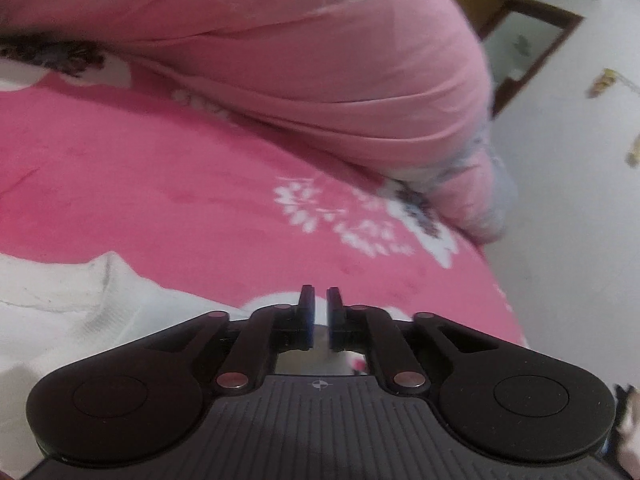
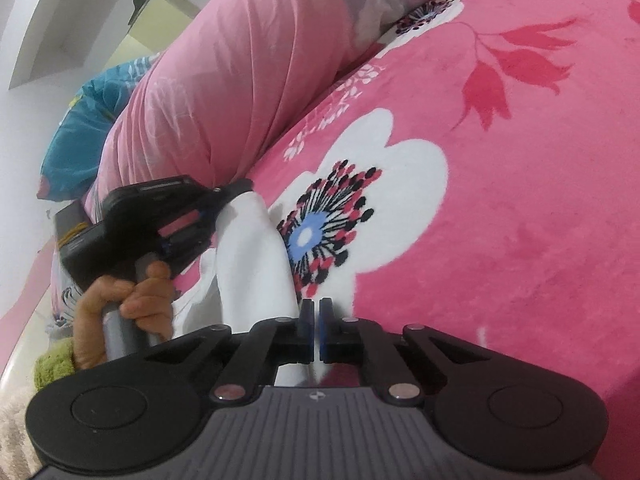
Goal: Fold clothes
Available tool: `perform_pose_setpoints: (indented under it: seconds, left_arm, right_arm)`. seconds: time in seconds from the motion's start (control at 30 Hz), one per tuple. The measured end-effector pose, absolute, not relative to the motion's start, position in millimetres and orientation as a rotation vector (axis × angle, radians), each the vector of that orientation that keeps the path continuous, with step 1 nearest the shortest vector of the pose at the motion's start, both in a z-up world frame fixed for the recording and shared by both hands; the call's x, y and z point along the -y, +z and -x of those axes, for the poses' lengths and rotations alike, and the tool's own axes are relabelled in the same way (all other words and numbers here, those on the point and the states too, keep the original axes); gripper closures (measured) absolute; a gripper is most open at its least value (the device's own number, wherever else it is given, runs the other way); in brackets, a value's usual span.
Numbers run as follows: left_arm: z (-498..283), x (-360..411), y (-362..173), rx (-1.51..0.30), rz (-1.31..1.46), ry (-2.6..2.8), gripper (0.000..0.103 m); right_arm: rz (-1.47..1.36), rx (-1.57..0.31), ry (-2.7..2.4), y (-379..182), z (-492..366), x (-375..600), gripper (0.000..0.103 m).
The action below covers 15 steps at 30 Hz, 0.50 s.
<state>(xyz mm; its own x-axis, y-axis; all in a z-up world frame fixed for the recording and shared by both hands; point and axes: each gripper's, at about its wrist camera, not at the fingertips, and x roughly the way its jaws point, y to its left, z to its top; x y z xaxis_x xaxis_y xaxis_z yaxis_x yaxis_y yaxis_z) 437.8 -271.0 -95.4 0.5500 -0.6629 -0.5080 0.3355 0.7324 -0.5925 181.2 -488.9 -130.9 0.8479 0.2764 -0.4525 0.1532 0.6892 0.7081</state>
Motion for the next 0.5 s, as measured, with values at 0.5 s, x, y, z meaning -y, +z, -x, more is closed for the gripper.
perform_pose_setpoints:
  seconds: [0.5]
  left_arm:
    - [-338, 94, -2, -0.742, 0.277, -0.480, 0.041]
  right_arm:
    - [-0.879, -0.564, 0.095, -138, -181, 497, 0.103]
